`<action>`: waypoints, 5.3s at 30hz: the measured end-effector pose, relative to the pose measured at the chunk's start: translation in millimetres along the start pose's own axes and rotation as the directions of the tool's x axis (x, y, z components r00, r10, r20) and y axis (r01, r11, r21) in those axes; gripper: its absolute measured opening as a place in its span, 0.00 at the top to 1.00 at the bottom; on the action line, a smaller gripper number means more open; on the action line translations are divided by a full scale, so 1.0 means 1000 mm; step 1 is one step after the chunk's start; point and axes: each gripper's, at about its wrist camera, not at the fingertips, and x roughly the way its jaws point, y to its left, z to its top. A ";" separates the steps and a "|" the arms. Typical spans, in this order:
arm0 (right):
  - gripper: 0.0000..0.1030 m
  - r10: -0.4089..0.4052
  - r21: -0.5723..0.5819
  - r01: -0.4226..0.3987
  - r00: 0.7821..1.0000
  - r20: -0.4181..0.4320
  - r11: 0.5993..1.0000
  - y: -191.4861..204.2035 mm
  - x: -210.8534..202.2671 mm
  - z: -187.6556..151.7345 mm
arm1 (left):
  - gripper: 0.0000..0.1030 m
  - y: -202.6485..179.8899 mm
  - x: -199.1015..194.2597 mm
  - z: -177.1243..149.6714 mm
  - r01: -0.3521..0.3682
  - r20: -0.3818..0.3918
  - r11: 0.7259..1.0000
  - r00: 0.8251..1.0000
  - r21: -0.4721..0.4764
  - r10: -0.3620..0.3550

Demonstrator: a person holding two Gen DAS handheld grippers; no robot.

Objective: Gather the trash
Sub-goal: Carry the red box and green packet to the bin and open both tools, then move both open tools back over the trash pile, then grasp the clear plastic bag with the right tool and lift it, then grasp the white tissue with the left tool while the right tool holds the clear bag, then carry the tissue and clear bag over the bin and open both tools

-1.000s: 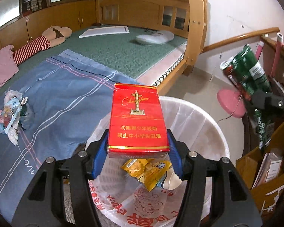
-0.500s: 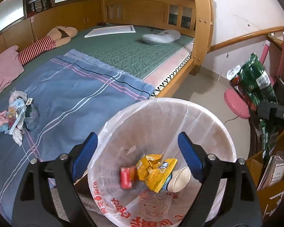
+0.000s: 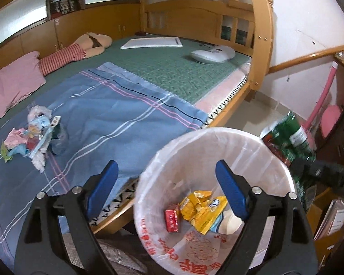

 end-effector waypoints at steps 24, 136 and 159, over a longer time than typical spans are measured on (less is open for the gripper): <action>0.38 -0.074 -0.157 0.073 0.997 0.000 0.985 0.069 0.038 0.005 | 0.13 0.112 -0.033 0.004 -0.141 0.029 0.967 0.988 -0.210 0.151; 0.97 0.083 -0.131 -0.071 0.993 0.089 0.989 0.070 -0.016 0.032 | 0.78 0.065 -0.032 0.023 0.078 0.073 0.995 0.995 -0.066 -0.073; 0.97 0.012 -0.014 -0.011 0.993 0.118 1.000 0.004 -0.045 0.008 | 0.32 -0.035 0.033 -0.008 0.109 -0.129 0.990 0.987 0.093 -0.096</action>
